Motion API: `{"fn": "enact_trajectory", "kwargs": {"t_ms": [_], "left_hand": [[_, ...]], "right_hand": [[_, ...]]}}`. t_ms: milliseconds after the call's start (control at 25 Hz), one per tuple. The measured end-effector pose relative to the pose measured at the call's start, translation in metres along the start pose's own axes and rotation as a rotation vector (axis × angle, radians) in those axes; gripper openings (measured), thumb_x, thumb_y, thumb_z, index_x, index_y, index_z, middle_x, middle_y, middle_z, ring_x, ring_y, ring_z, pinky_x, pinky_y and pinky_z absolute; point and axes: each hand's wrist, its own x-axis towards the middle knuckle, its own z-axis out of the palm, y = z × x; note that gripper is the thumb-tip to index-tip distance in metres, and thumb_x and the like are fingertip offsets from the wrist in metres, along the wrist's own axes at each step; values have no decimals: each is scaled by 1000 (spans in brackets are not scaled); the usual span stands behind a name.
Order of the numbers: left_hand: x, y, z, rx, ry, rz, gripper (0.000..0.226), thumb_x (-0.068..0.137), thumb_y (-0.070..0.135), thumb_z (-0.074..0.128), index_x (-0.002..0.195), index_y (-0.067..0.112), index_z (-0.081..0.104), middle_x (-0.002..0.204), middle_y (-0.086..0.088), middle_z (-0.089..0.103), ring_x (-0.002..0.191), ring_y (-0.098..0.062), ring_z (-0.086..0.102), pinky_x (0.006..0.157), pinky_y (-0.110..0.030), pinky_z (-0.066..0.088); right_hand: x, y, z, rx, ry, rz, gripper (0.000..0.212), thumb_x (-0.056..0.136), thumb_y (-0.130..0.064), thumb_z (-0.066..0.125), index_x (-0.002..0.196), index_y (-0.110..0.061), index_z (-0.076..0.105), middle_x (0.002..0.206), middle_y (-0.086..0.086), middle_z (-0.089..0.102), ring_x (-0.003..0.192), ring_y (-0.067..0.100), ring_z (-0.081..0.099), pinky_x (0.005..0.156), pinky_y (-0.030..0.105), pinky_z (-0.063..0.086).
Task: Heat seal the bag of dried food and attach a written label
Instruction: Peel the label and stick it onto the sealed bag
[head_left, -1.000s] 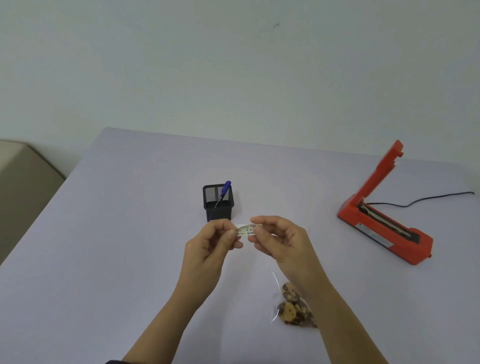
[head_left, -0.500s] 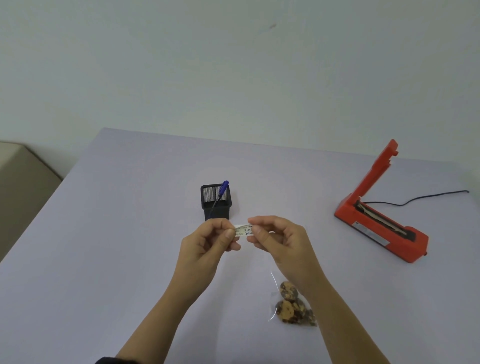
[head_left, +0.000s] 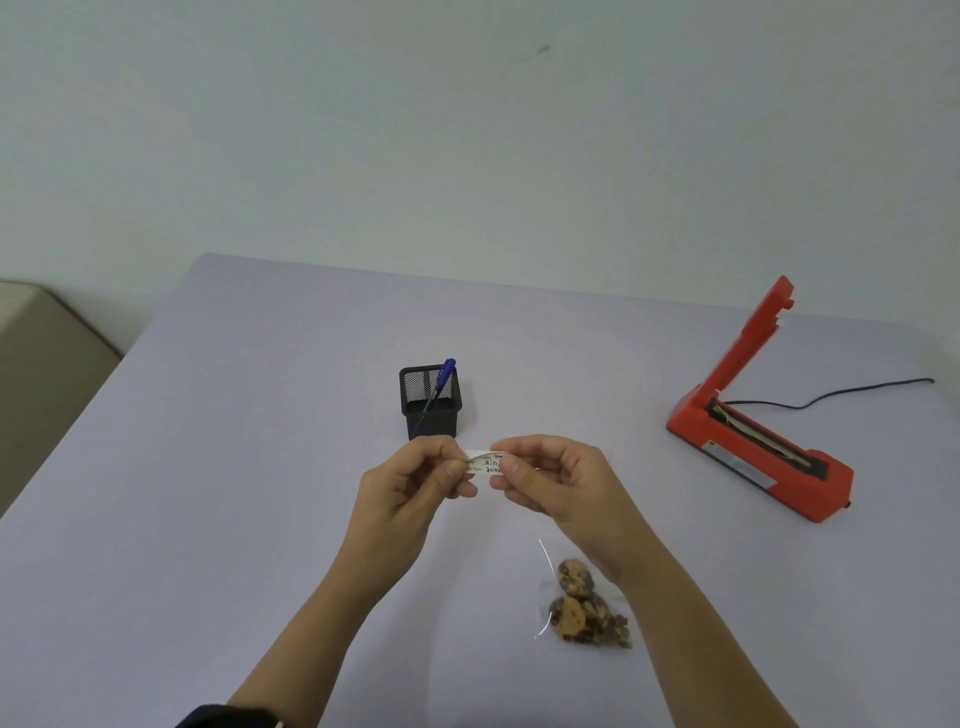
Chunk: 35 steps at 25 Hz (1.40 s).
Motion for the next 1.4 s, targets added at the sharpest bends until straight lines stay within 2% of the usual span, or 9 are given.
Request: {"fn": "enact_trajectory", "kwargs": {"t_ms": [280,480,640,800,920,1000,1120,1240,1400], "left_hand": [[1,-1,-2,9,-14,-13,20,89,0,53,83,16,63,74,6,68,65,-10,67,66,-16,51],[2,-5,-6,138,-59,36,18,86,17,56,78,31,63,78,10,66,70,-12,68,70,-22,54],[2,-3,-8,194,-89,41,24,83,20,54,77,41,63,77,13,67,71,-12,69,71,-22,54],[2,-5,-7,133,-55,32,16,88,14,58,79,26,64,76,11,67,69,-11,68,69,-17,53],[2,-3,-4,61,-18,-14,19,90,1,53,82,17,62,75,11,68,66,-8,67,68,-15,52],[2,-2,-2,23,-6,-36,20,90,0,51,83,15,61,74,10,69,65,-6,66,67,-14,51],[2,-3,-1,-29,27,-68,18,91,3,51,85,15,62,74,7,70,66,-8,67,67,-16,52],[8,-9,-2,-86,75,-128,16,90,5,52,86,15,63,76,4,72,65,-11,67,65,-18,53],[12,-10,-2,-141,99,-157,16,90,4,52,85,14,64,74,3,72,63,-10,66,63,-17,52]], "right_hand": [[1,4,0,-122,52,-104,19,87,-5,61,89,-21,70,79,-2,73,77,12,72,71,19,55],[3,2,-3,-252,13,-69,14,87,-8,61,89,-20,68,82,5,70,79,15,73,83,32,58],[2,-1,-7,-282,-44,-21,11,88,-10,61,90,-19,67,82,4,71,79,14,73,83,33,58],[2,-2,-10,-288,-64,-7,15,83,-13,68,96,-20,70,85,3,71,79,12,72,82,33,57],[0,0,-11,-252,-81,-27,29,75,-6,75,100,-20,71,89,2,72,78,11,71,77,24,58],[2,4,-11,-273,-41,-75,27,76,-6,74,99,-20,71,90,2,74,80,11,72,74,20,56],[5,10,-8,-279,8,-158,20,81,-10,69,94,-25,71,88,1,75,83,14,71,76,24,56],[12,14,-5,-238,13,-193,34,82,-6,68,101,-34,68,87,-6,73,81,8,70,75,17,53],[20,18,-4,-215,68,-242,32,80,-4,69,99,-30,70,86,-13,75,82,7,70,74,14,51]]}}
